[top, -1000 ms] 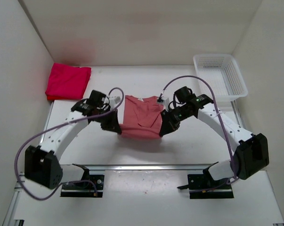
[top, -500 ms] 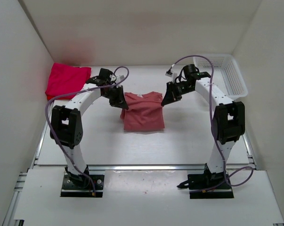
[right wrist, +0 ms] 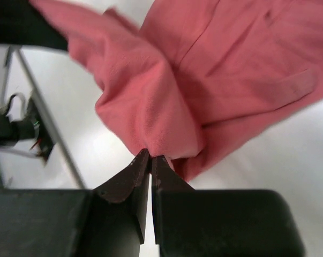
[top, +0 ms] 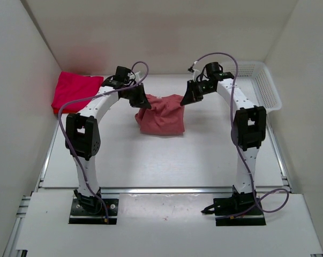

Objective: Fold and stack the t-shirts
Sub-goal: Fold the long partially folded tshirt into a neat square

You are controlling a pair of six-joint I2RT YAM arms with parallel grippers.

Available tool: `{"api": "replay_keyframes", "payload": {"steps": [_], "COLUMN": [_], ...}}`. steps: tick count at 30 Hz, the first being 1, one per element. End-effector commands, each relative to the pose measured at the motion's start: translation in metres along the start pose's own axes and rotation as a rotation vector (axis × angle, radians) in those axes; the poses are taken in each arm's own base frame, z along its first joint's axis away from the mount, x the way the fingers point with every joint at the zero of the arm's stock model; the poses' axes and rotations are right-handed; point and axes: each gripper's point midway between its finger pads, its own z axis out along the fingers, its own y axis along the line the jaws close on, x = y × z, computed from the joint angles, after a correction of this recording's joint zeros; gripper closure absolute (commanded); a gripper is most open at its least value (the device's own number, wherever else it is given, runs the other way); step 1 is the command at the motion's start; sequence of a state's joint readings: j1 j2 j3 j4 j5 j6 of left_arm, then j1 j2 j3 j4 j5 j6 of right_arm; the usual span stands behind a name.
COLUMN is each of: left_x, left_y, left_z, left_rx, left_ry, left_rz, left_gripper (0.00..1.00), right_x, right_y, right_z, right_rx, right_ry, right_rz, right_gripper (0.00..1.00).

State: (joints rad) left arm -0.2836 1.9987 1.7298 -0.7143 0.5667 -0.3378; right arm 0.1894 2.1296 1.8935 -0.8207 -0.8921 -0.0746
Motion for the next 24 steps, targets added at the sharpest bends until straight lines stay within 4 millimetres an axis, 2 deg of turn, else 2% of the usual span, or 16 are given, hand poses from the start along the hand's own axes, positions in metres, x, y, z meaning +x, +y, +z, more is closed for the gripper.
{"api": "replay_keyframes", "payload": {"steps": [1, 5, 6, 7, 10, 11, 12, 13, 14, 16, 17, 18, 19, 21, 23, 24], "left_x": [-0.028, -0.050, -0.059, -0.065, -0.073, -0.075, -0.077, -0.080, -0.084, -0.106, -0.121, -0.124, -0.125, -0.122, -0.097, -0.088], "left_y": [-0.008, 0.011, 0.012, 0.019, 0.046, 0.057, 0.066, 0.078, 0.079, 0.090, 0.086, 0.079, 0.071, 0.058, 0.053, 0.051], "left_z": [0.000, 0.022, 0.023, 0.030, 0.042, 0.041, 0.039, 0.034, 0.026, 0.002, -0.013, -0.019, -0.021, -0.025, -0.010, -0.002], "left_rx": [0.050, -0.015, -0.021, -0.034, -0.103, -0.139, -0.179, -0.228, -0.246, -0.337, -0.354, -0.351, -0.338, -0.305, -0.266, -0.240], "left_ry": [-0.066, -0.104, -0.123, -0.134, -0.148, -0.156, -0.161, -0.174, -0.190, -0.255, -0.299, -0.312, -0.311, -0.302, -0.228, -0.201], "left_rz": [0.016, 0.041, 0.055, 0.059, 0.052, 0.052, 0.056, 0.048, 0.057, 0.102, 0.146, 0.172, 0.210, 0.256, 0.269, 0.272], "left_gripper": [0.98, 0.96, 0.93, 0.88, 0.49, 0.27, 0.11, 0.03, 0.01, 0.01, 0.02, 0.01, 0.01, 0.01, 0.01, 0.02], "right_x": [-0.040, -0.056, -0.065, -0.076, -0.105, -0.108, -0.122, -0.131, -0.134, -0.136, -0.135, -0.126, -0.120, -0.107, -0.083, -0.078], "right_y": [-0.017, -0.062, -0.073, -0.092, -0.116, -0.126, -0.124, -0.120, -0.120, -0.103, -0.096, -0.092, -0.085, -0.078, -0.064, -0.062], "right_z": [-0.002, 0.000, 0.000, 0.000, 0.003, 0.007, 0.000, -0.001, -0.005, -0.007, -0.015, -0.010, -0.014, -0.015, -0.014, -0.012], "right_rx": [0.088, 0.245, 0.277, 0.351, 0.462, 0.511, 0.560, 0.570, 0.593, 0.593, 0.595, 0.585, 0.583, 0.587, 0.573, 0.569], "right_ry": [-0.075, -0.098, -0.117, -0.141, -0.188, -0.189, -0.224, -0.238, -0.243, -0.245, -0.243, -0.217, -0.205, -0.184, -0.144, -0.135], "right_rz": [-0.063, -0.035, -0.041, -0.019, -0.094, -0.095, -0.126, -0.171, -0.183, -0.194, -0.184, -0.170, -0.155, -0.110, -0.072, -0.065], "right_gripper": [1.00, 0.99, 0.96, 0.77, 0.33, 0.30, 0.28, 0.26, 0.26, 0.26, 0.26, 0.27, 0.28, 0.30, 0.31, 0.32]}}
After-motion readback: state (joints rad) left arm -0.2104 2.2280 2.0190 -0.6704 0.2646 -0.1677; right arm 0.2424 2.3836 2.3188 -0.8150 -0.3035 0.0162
